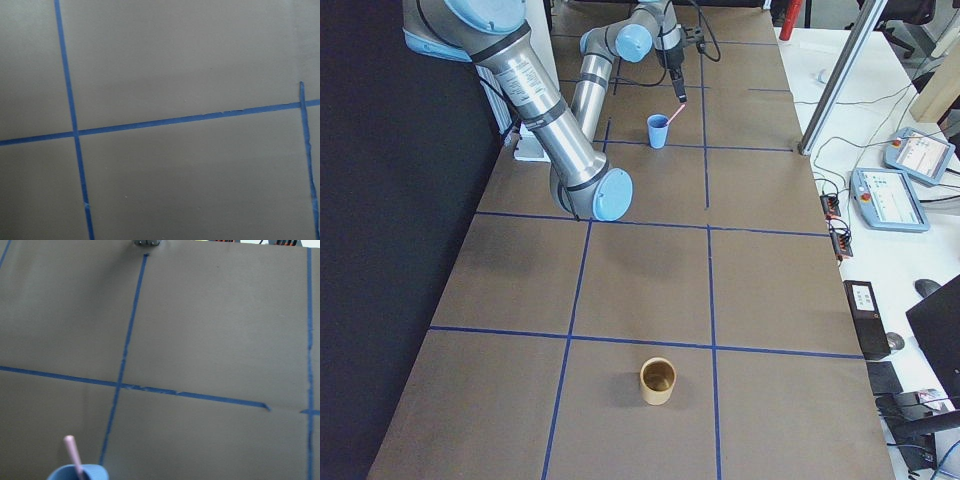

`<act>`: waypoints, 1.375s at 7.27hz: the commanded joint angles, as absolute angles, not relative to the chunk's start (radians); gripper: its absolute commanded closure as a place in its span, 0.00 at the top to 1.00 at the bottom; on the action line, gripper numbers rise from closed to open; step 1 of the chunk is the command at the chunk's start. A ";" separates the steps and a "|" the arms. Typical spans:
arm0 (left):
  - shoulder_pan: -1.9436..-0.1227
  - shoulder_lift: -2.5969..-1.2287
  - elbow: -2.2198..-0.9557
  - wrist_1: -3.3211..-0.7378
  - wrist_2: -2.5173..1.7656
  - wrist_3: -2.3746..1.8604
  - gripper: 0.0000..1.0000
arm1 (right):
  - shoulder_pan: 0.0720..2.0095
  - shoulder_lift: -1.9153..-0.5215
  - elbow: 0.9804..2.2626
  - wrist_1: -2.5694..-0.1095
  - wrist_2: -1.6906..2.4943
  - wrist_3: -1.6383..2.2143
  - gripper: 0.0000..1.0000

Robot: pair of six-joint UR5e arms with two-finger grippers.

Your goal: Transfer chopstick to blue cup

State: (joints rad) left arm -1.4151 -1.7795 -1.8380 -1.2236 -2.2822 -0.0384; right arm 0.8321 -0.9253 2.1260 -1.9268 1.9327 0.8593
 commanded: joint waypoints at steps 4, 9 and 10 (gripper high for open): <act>-1.562 -1.579 -1.712 -1.410 -2.332 0.221 1.00 | 1.372 -1.209 1.831 -1.925 2.347 -0.016 0.99; -1.571 -1.555 -1.697 -1.437 -2.332 0.222 1.00 | 1.486 -1.446 1.654 -1.723 2.367 -0.202 1.00; -1.571 -1.555 -1.697 -1.437 -2.332 0.219 1.00 | 1.488 -1.459 1.600 -1.683 2.373 -0.195 1.00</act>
